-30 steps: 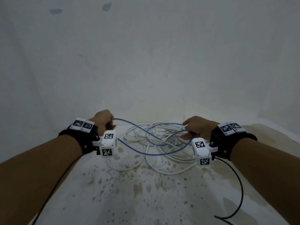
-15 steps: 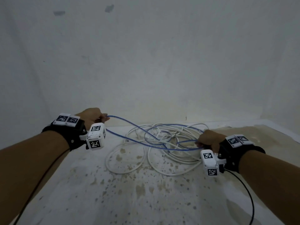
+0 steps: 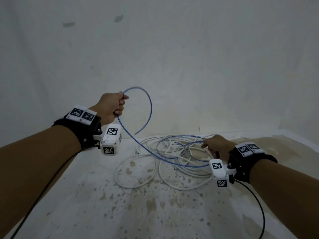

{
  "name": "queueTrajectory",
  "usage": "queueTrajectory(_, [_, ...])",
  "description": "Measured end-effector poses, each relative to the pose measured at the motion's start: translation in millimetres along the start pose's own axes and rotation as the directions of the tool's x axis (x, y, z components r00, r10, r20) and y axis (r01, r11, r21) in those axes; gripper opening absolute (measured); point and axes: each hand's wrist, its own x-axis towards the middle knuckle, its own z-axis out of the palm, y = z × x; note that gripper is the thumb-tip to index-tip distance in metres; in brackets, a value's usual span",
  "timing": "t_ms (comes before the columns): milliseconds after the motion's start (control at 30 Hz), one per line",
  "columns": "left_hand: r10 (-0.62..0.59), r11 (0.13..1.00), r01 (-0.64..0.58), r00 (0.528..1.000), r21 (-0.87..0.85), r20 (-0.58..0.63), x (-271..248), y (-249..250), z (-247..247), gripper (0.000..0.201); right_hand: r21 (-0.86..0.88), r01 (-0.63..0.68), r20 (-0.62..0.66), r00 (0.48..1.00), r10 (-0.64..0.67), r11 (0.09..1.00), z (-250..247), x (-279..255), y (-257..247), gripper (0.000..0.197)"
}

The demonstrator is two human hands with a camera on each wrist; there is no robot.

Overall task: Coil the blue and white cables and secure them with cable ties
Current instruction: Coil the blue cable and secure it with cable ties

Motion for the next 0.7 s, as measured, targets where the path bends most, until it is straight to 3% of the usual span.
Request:
queueTrajectory(133, [0.032,0.964,-0.037,0.999,0.263,0.022,5,-24,16,0.035,0.135,0.013,0.02,1.0,-0.016,0.991,4,-3,-6,0.027])
queueTrajectory(367, [0.194,0.873,-0.225,0.974,0.433,0.113,37,-45,73,0.031,0.379,0.08,0.084,0.989,-0.121,0.922,8,-16,-24,0.031])
queueTrajectory(433, [0.12,0.809,-0.185,0.981,0.557,0.152,44,-41,87,0.057,0.452,0.107,0.043,0.989,-0.142,0.886,6,-20,-32,0.031])
queueTrajectory(500, [0.05,0.751,-0.158,0.982,0.641,0.183,41,-43,95,0.068,0.512,0.149,-0.033,0.988,-0.154,0.846,6,-21,-40,0.031])
queueTrajectory(633, [0.04,0.643,-0.068,0.998,0.763,0.055,6,-57,88,0.043,0.661,0.206,-0.178,0.977,-0.115,0.721,13,-19,-53,0.031])
queueTrajectory(700, [-0.143,0.63,0.007,0.984,0.777,0.107,-27,-64,81,0.049,0.721,0.218,-0.231,0.971,-0.067,0.658,21,-17,-57,0.032])
